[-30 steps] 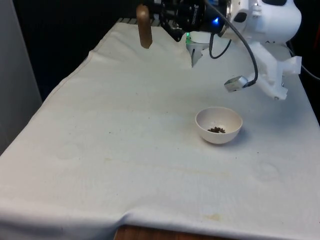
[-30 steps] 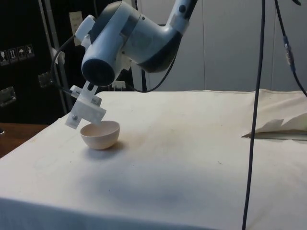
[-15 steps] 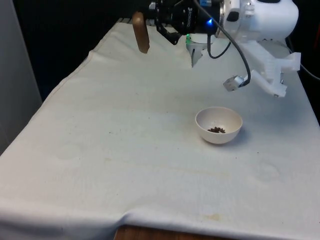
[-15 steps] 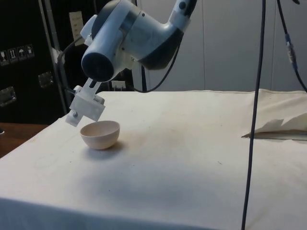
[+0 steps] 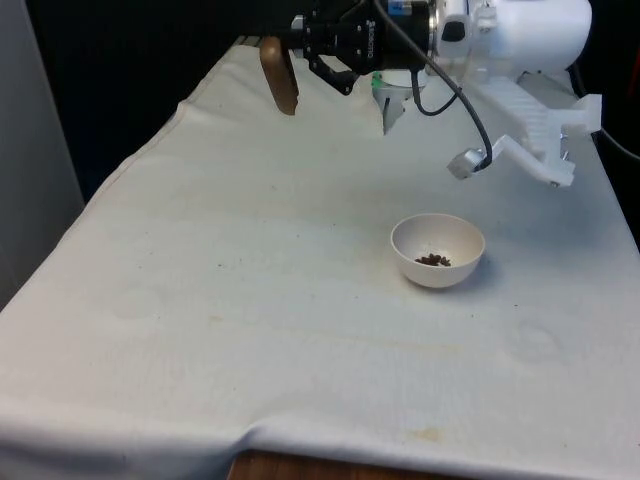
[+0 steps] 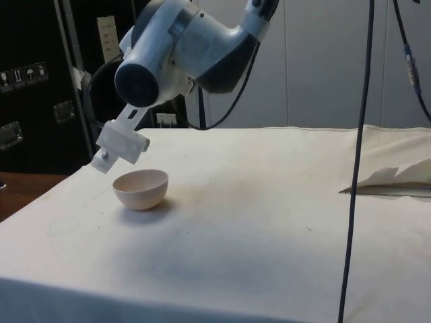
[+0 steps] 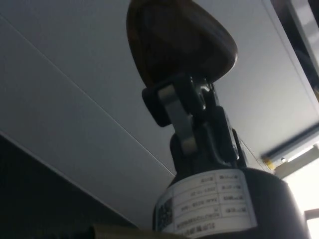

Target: Pour the coffee beans from the cup into the bowl.

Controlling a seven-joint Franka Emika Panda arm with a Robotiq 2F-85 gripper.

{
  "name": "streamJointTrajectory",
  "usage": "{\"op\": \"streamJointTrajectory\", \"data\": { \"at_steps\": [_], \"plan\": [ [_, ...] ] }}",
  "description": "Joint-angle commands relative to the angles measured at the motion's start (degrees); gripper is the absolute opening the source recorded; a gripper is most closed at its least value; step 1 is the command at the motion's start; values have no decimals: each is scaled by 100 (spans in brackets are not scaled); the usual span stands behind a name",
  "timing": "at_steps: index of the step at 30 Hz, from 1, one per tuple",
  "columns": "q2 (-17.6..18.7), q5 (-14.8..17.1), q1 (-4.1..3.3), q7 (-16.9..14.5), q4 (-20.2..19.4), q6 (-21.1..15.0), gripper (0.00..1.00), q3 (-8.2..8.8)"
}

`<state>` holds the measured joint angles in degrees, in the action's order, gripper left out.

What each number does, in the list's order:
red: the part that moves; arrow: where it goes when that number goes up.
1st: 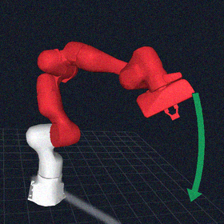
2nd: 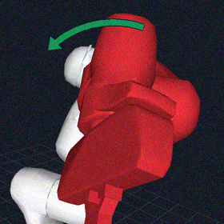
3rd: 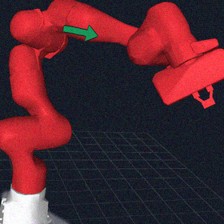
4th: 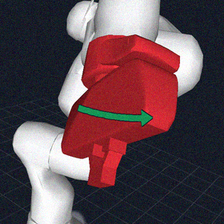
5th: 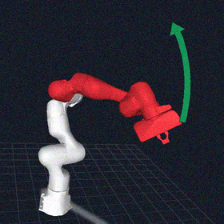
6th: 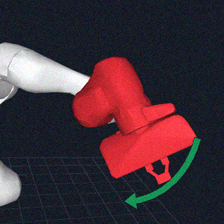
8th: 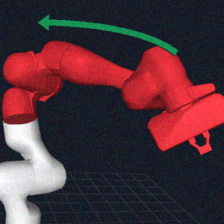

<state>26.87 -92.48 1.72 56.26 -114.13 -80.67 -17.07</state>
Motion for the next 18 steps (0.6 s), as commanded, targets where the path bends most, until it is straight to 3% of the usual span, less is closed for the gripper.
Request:
{"op": "streamJointTrajectory", "data": {
  "at_steps": [1, 6, 7, 8, 15, 16, 17, 18],
  "plan": [
    [-63, 69, 52, 6, -46, -155, 0, -17],
    [-80, 195, 52, 40, -46, -275, 0, 29],
    [-29, 155, 0, 40, 0, -160, 0, 57],
    [-80, 223, 52, 46, -46, -304, 0, 40],
    [-109, 430, 52, 86, -40, -510, 0, 120],
    [-63, 395, 0, 86, 0, -401, 0, 149],
    [-115, 487, 52, 97, -40, -561, 0, 143],
    [-115, 510, 52, 97, -40, -584, 0, 155]
  ]
}}
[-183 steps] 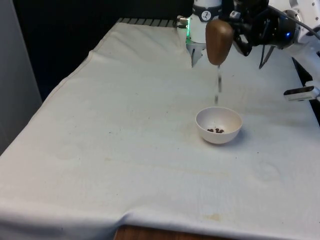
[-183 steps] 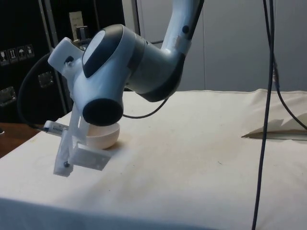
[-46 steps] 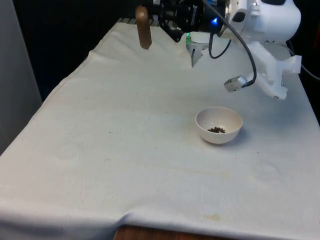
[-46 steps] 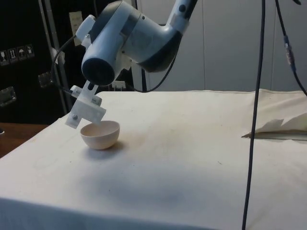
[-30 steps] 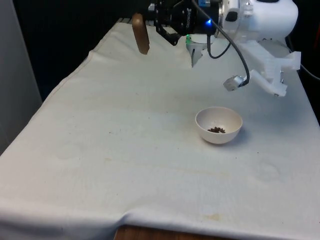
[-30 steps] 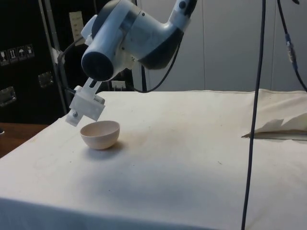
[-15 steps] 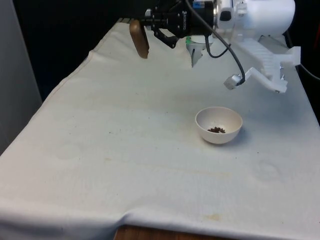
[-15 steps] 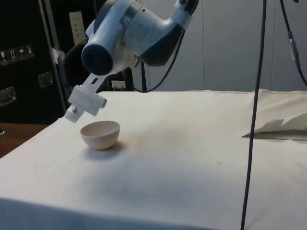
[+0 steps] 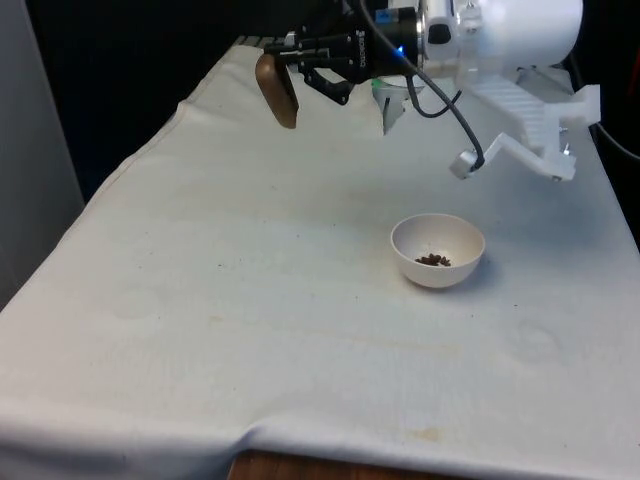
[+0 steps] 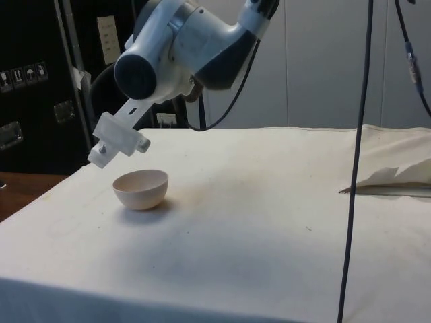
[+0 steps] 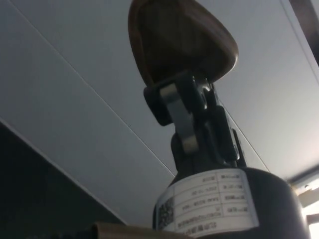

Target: Pour the coffee beans from the cup into the bowl.

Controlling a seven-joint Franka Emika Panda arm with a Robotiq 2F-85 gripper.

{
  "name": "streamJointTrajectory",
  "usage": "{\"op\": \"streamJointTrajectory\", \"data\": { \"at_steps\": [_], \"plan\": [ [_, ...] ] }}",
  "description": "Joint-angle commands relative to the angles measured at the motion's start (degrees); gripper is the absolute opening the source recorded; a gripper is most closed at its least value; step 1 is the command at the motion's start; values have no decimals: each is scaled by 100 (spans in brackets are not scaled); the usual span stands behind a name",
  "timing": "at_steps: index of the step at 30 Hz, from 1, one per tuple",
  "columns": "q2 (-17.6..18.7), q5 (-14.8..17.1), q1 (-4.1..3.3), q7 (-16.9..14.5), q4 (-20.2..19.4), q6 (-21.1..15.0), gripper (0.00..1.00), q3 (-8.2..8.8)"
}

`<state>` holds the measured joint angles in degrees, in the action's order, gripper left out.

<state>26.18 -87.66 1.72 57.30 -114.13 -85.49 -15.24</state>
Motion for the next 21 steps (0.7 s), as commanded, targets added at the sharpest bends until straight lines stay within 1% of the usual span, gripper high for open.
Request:
{"op": "streamJointTrajectory", "data": {
  "at_steps": [1, 6, 7, 8, 9, 11, 15, 16, 17, 21],
  "plan": [
    [-46, 52, 52, 6, -40, -138, 0, -17],
    [-40, 178, 57, 34, -34, -286, 0, 46],
    [-6, 126, 6, 34, 0, -155, 0, 63],
    [-46, 235, 52, 46, -34, -355, 0, 80],
    [-40, 258, 57, 52, -34, -384, 0, 92],
    [-46, 298, 52, 57, -34, -435, 0, 120],
    [-40, 407, 63, 74, -34, -602, 0, 189],
    [-6, 338, 11, 74, 0, -447, 0, 195],
    [-40, 407, 63, 74, -34, -602, 0, 189],
    [-40, 527, 63, 80, -34, -779, 0, 275]
  ]
}}
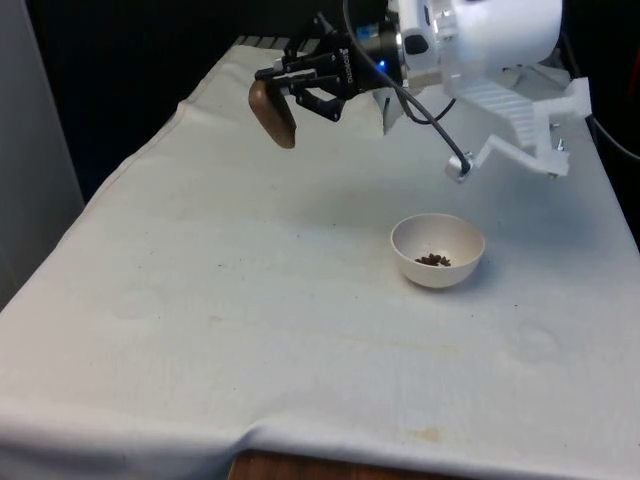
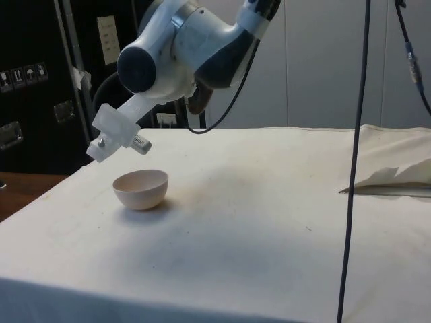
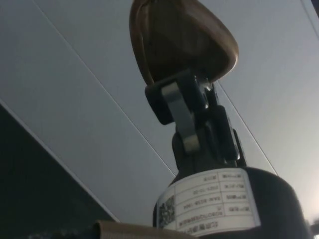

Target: Pour the coffee beans from the cup into the bowl.

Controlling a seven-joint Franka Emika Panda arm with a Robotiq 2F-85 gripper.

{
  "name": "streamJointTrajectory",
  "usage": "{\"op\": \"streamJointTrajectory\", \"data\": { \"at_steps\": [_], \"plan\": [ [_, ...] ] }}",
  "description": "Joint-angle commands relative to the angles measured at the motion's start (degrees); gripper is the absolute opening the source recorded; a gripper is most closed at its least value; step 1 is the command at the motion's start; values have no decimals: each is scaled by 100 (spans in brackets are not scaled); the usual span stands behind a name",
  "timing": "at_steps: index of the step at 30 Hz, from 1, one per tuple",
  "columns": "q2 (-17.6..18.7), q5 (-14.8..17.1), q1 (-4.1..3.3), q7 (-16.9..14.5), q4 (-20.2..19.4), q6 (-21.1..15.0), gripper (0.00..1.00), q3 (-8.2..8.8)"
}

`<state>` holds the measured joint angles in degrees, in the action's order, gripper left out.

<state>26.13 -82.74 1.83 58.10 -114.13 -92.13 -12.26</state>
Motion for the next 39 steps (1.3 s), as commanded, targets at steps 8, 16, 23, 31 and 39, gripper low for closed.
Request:
{"op": "streamJointTrajectory", "data": {
  "at_steps": [8, 16, 23, 31, 39],
  "plan": [
    [-34, 212, 52, -6, -40, -384, 0, 103],
    [-29, 384, 57, -11, -46, -659, 0, 235],
    [0, 493, 11, 0, -17, -773, 0, 361],
    [-23, 722, 69, -29, -74, -1220, 0, 498],
    [-17, 888, 69, -46, -97, -1518, 0, 642]
  ]
}}
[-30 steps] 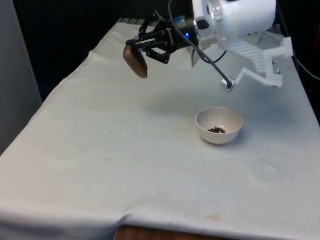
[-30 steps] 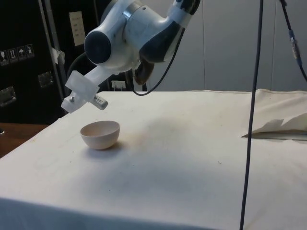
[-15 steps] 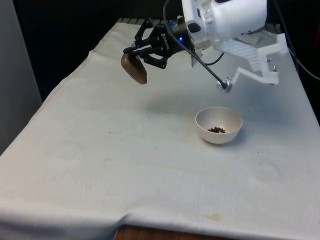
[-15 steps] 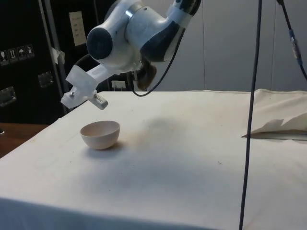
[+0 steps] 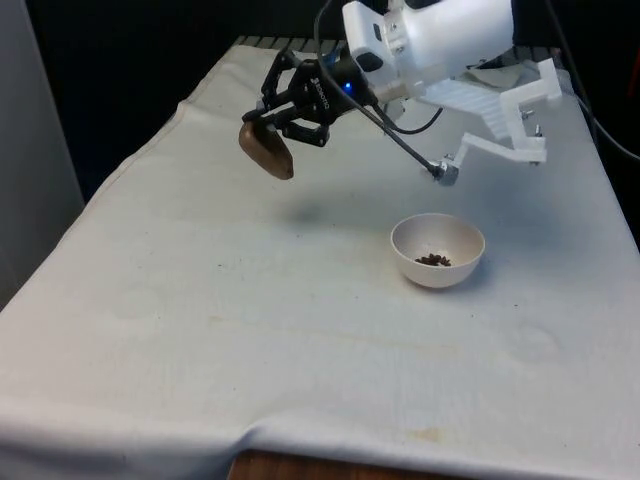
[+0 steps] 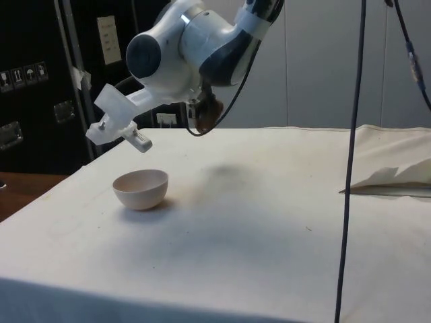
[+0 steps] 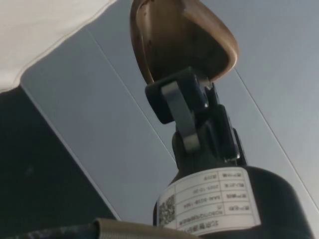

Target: Pour the coffee beans from the cup into the bowl.

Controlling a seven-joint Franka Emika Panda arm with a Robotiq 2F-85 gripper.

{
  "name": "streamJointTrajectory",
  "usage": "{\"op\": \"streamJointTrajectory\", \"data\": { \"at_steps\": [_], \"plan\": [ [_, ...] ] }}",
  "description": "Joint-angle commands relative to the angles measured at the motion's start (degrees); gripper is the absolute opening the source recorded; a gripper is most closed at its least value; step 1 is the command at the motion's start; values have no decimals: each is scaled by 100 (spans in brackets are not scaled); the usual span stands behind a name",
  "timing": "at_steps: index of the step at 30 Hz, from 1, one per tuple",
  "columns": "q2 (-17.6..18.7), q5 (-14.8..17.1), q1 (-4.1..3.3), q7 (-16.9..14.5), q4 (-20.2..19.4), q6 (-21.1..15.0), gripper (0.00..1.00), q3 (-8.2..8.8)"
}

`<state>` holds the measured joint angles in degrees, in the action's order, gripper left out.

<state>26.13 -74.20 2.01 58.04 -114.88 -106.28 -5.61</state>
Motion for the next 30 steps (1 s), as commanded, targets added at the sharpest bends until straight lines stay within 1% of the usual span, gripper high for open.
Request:
{"op": "streamJointTrajectory", "data": {
  "at_steps": [1, 2, 3, 5, 9, 10, 11, 14, 19, 20, 21, 28, 29, 30],
  "plan": [
    [-17, 52, 57, -40, -29, -138, 0, -6],
    [0, 17, 0, 0, 0, -40, 0, 17],
    [-17, 92, 52, -46, -34, -212, 0, 29],
    [-17, 109, 52, -52, -40, -246, 0, 46],
    [-17, 206, 63, -69, -63, -435, 0, 132],
    [6, 183, 6, -17, -40, -338, 0, 160],
    [-17, 252, 63, -74, -69, -510, 0, 172],
    [-17, 309, 57, -86, -86, -613, 0, 223],
    [-11, 418, 74, -109, -120, -831, 0, 321],
    [6, 338, 11, -40, -86, -676, 0, 321],
    [-11, 418, 74, -109, -120, -831, 0, 321],
    [-11, 602, 80, -183, -172, -1169, 0, 487],
    [6, 550, 17, -115, -143, -1066, 0, 510],
    [-11, 619, 80, -189, -178, -1209, 0, 504]
  ]
}}
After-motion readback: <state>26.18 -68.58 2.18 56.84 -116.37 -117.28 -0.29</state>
